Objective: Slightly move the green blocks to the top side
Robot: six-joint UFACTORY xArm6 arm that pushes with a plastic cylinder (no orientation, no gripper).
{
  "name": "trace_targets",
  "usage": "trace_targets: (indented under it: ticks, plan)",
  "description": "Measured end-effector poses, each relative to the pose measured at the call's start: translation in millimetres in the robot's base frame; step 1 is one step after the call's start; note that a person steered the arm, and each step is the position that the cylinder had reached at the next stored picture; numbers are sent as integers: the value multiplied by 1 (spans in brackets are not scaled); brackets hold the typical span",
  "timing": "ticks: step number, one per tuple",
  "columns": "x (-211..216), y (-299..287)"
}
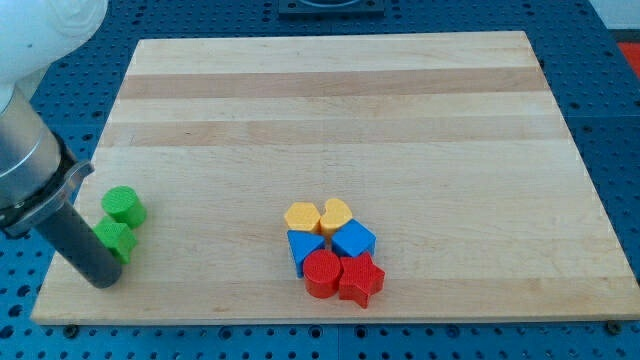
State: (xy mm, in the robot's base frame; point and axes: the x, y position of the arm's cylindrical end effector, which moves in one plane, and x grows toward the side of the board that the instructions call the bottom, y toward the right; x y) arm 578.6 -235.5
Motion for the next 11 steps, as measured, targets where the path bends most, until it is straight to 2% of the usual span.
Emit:
trace_targets:
  ticks: [6,8,9,11]
  plan:
    - [-114,-14]
    - [-75,-43]
    - [-77,-69]
    - [-132,-69]
